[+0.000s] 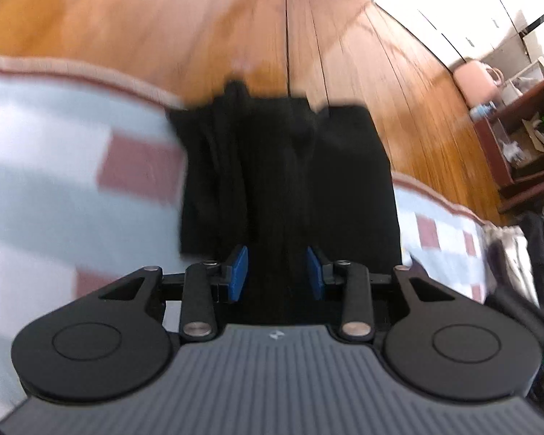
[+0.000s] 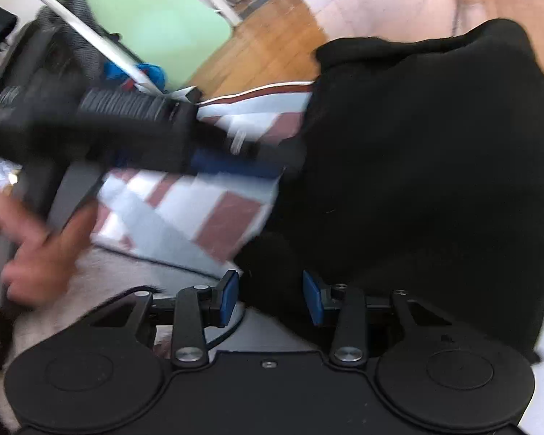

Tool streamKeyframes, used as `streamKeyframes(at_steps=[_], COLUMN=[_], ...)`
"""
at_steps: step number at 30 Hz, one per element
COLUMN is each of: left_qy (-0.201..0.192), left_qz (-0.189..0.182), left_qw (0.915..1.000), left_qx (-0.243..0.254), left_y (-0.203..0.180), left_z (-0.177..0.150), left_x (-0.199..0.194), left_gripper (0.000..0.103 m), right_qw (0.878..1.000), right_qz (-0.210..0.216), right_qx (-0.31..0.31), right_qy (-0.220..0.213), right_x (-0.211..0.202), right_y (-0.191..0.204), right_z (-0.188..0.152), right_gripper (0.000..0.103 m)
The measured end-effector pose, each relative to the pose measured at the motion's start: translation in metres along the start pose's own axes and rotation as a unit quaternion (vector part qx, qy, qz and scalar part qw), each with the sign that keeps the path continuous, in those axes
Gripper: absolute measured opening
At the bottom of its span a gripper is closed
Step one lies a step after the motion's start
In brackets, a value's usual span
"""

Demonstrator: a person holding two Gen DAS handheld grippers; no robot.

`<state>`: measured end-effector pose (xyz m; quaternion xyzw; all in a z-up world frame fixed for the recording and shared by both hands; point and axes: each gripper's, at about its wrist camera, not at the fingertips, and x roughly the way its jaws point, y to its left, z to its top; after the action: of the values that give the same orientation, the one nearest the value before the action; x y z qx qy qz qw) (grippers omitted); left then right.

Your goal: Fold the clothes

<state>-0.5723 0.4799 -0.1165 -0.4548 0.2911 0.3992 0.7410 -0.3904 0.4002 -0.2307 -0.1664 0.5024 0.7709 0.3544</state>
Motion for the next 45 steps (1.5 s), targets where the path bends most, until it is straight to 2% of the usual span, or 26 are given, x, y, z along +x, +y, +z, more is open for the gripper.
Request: streamKeyframes(at_steps=[2,3,7,9,10,12,15,17,18,20,21,22,23,25,27,29,31,35,37,38,40,44,45], left_qy=[-0.020,-0.028,-0.035,-0.037,-0.035,-0.020,-0.004,-0.004,-0.004,-0.008,-0.011,-0.014,-0.024,-0.057,-0.071,-0.069,-0.069,-0.094,-0.087,-0.078,-0.060,-0.040,-0.035], left_qz=[0.039,0.054,0.060,0.062,0.059,0.043,0.035,0.037,0.041,0.050,0.051,0.048,0.048,0.058,0.062,0.039,0.013,-0.093,-0.126,-0.126,-0.112,-0.064,-0.049], left_qw=[0.9974,0.9940,0.9762,0.9699,0.9685,0.9704,0.9739,0.9722,0.9709,0.9696,0.9707,0.9733,0.9773,0.9852,0.9894,0.9951,0.9973,0.9912,0.9881,0.9889,0.9919,0.9966,0.9974], left_qx=[0.057,0.091,0.205,0.233,0.240,0.237,0.224,0.231,0.236,0.239,0.235,0.224,0.205,0.151,0.111,0.060,0.024,-0.010,-0.016,-0.015,-0.004,0.033,0.039], left_y=[-0.007,-0.012,-0.027,-0.029,-0.029,-0.028,-0.023,-0.023,-0.022,-0.021,-0.020,-0.019,-0.015,-0.005,0.013,0.034,0.045,0.053,0.056,0.056,0.055,0.044,0.041], left_z=[0.024,0.034,0.056,0.059,0.060,0.062,0.064,0.061,0.059,0.058,0.060,0.063,0.067,0.078,0.090,0.099,0.099,0.098,0.092,0.088,0.080,0.075,0.075], left_x=[0.006,0.009,0.040,0.056,0.063,0.077,0.079,0.077,0.076,0.079,0.080,0.079,0.077,0.069,0.069,0.072,0.072,0.048,0.040,0.041,0.043,0.052,0.055], left_gripper=[0.034,0.034,0.035,0.044,0.047,0.049,0.052,0.058,0.064,0.067,0.054,0.022,0.019,0.007,0.006,0.006,0.006,0.006,0.013,0.017,0.034,0.034,0.026], right_qw=[0.997,0.997,0.997,0.996,0.996,0.996,0.996,0.996,0.996,0.996,0.996,0.996,0.996,0.995,0.996,0.997,0.998,0.998,0.997,0.997,0.998,0.998,0.998], right_qz=[0.060,0.064,0.002,-0.029,-0.046,-0.072,-0.072,-0.073,-0.073,-0.073,-0.073,-0.073,-0.073,-0.071,-0.068,-0.058,-0.052,-0.057,-0.058,-0.057,-0.056,-0.050,-0.051], right_qx=[0.040,0.045,0.033,0.031,0.020,-0.006,-0.017,-0.024,-0.028,-0.036,-0.039,-0.043,-0.047,-0.059,-0.059,-0.039,-0.023,-0.020,-0.020,-0.021,-0.016,-0.005,-0.006], right_qy=[0.020,0.014,-0.068,-0.082,-0.076,-0.056,-0.050,-0.045,-0.043,-0.039,-0.037,-0.035,-0.033,-0.026,-0.028,-0.033,-0.037,-0.034,-0.036,-0.037,-0.037,-0.040,-0.041], right_x=[-0.007,-0.012,-0.038,-0.038,-0.033,-0.021,-0.016,-0.013,-0.012,-0.008,-0.007,-0.005,-0.003,0.003,0.003,-0.001,0.003,-0.004,0.000,-0.001,0.003,0.009,0.010], right_y=[-0.003,-0.002,0.003,0.000,-0.001,-0.001,0.001,0.003,0.004,0.005,0.006,0.007,0.007,0.010,0.009,0.004,0.000,-0.002,-0.001,-0.001,-0.004,-0.009,-0.009], right_z=[0.000,0.000,0.013,0.022,0.025,0.026,0.022,0.020,0.018,0.016,0.014,0.013,0.012,0.010,0.007,0.006,0.007,0.005,0.006,0.005,0.006,0.006,0.006], right_gripper=[0.045,0.045,0.045,0.046,0.046,0.046,0.046,0.046,0.047,0.047,0.047,0.047,0.047,0.048,0.048,0.047,0.046,0.046,0.046,0.046,0.046,0.046,0.046])
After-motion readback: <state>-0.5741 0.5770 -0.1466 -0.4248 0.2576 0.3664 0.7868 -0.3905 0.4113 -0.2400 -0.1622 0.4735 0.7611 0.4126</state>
